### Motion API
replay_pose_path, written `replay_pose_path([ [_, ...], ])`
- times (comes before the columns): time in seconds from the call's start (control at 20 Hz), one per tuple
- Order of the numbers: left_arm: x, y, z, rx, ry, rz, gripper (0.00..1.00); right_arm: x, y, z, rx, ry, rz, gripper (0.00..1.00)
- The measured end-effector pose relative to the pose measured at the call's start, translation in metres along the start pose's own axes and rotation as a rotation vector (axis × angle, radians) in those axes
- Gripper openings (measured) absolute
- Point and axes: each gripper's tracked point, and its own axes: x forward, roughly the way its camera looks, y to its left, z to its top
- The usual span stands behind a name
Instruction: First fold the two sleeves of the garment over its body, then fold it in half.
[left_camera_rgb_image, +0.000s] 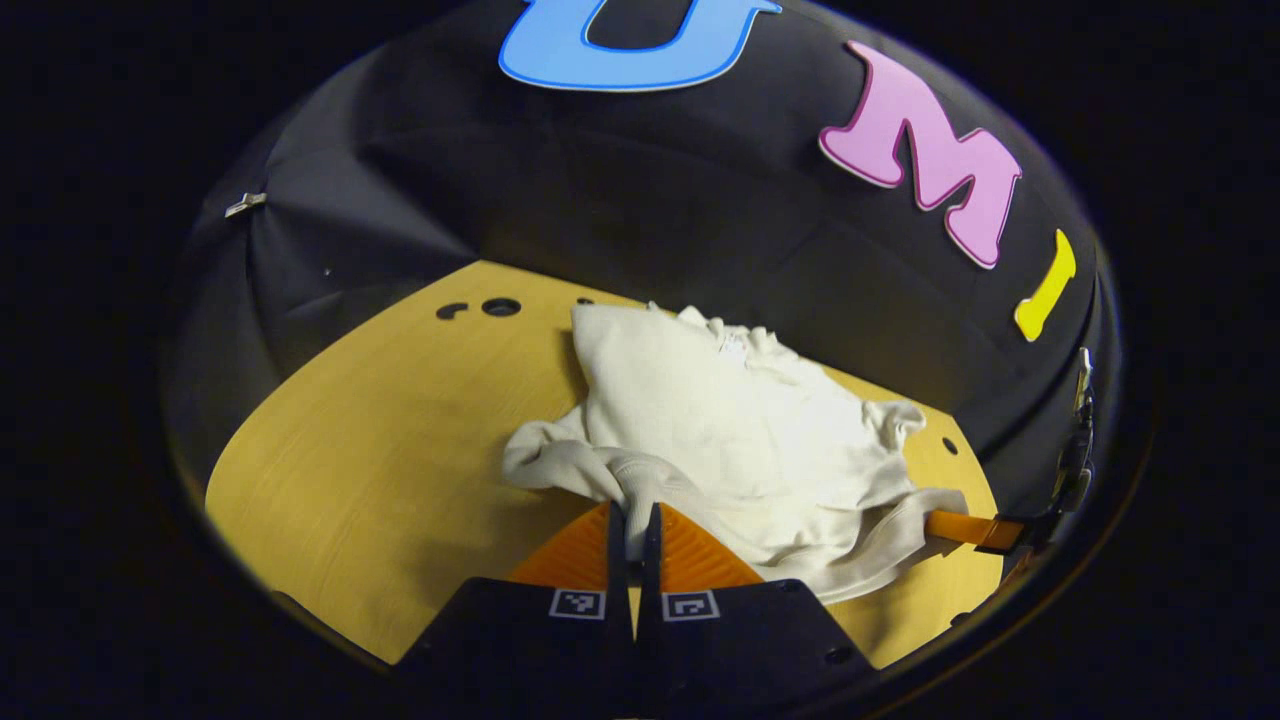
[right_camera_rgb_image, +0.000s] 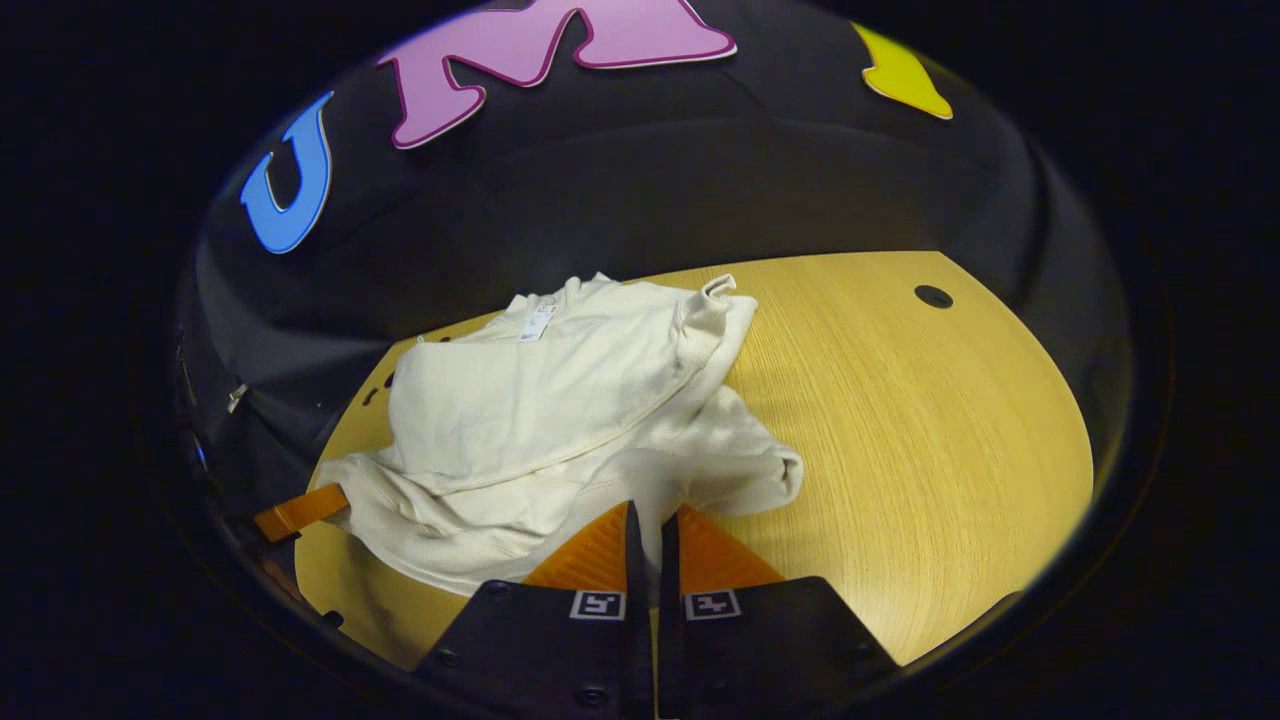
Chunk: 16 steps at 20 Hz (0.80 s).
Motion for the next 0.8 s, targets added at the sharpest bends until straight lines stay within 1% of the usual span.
replay_pose_path([
  [0.1, 0.009, -0.006, 0.02, 0.002, -0.031, -0.015, 0.06, 0.007, 0.003, 0.019, 0.014, -0.025, -0.002, 0.07],
  [0.25, 0.027, -0.013, 0.042, 0.044, -0.061, -0.026, 0.06, 0.02, 0.01, 0.047, 0.024, -0.066, -0.003, 0.07],
  [0.45, 0.055, -0.024, 0.08, 0.083, -0.122, -0.051, 0.06, 0.041, 0.019, 0.088, -0.008, -0.12, -0.006, 0.07],
  [0.6, 0.081, -0.03, 0.107, 0.075, -0.154, -0.068, 0.06, 0.058, 0.017, 0.111, -0.032, -0.147, -0.039, 0.06],
  [0.8, 0.113, -0.027, 0.13, 0.087, -0.184, -0.058, 0.06, 0.084, 0.015, 0.134, -0.063, -0.182, -0.068, 0.06],
])
